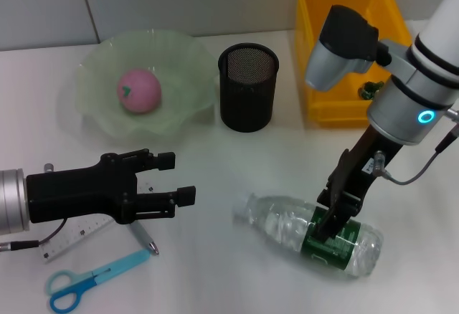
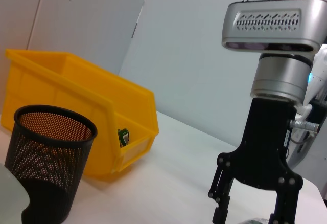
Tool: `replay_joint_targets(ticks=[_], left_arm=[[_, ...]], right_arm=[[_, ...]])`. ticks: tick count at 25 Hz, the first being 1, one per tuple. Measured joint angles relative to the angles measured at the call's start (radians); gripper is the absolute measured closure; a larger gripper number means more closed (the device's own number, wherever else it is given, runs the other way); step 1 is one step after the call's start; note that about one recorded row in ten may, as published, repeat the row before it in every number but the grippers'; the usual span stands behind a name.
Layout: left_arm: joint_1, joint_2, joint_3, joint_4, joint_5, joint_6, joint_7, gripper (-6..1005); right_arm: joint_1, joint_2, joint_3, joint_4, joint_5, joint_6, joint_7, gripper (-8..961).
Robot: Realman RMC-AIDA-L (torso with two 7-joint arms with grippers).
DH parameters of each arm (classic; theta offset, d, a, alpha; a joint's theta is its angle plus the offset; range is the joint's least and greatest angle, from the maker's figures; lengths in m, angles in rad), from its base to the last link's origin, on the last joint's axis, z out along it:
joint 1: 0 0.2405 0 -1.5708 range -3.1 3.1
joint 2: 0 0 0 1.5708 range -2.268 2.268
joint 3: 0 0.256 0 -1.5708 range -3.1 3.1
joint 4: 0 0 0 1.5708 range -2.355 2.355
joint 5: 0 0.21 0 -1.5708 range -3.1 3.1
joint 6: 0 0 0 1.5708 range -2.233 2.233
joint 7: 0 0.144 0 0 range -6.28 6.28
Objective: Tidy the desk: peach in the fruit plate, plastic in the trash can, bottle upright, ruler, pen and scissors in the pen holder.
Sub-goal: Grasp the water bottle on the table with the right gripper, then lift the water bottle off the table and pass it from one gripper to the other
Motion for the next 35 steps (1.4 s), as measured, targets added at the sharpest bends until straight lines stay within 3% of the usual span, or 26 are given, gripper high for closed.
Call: replay_joint_targets(ticks=[35], left_arm=[[-0.013,0.005,-0.009,0.004,0.000,0.004,-0.016,153]], right_arm=[[0.037,0.003,-0.091,0.117,-0.014,0.112,0.004,241]])
